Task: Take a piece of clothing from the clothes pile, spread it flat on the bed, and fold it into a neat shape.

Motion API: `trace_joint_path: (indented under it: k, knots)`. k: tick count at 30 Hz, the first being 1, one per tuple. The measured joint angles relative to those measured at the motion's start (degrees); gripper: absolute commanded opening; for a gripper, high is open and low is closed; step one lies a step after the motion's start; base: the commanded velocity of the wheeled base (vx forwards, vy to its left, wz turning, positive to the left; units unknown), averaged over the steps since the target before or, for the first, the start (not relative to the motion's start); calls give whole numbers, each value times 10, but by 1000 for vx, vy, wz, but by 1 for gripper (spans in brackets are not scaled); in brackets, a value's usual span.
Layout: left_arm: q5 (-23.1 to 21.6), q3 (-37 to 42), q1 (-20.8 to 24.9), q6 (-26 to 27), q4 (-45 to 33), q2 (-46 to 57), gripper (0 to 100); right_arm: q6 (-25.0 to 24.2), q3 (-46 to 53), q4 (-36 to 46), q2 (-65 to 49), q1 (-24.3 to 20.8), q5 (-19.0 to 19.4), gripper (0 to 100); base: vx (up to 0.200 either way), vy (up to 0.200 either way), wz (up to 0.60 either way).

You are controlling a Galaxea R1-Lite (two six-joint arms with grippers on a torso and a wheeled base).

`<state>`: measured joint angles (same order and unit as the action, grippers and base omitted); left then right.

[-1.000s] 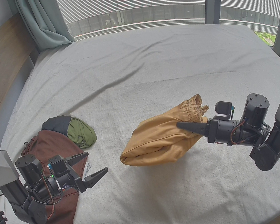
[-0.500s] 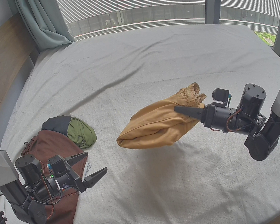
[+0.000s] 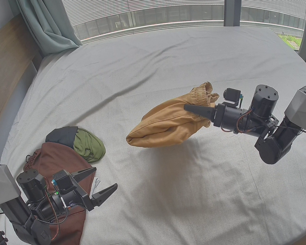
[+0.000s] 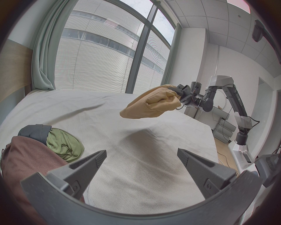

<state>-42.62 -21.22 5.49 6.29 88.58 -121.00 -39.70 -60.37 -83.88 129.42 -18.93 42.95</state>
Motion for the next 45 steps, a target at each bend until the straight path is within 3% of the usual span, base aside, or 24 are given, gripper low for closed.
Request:
trace_joint_path:
  k: [10,31,45]
  knots:
    - [0,1,2,0,0,-3,100,-1,-104,61,41,13,0,0,0,0,0]
    - [0,2,5,1,0,-5,100,-3,-216,134,91,21,0,0,0,0,0]
    - [0,1,4,0,0,-12,100,-3,-359,222,138,28,-1,0,0,0,0]
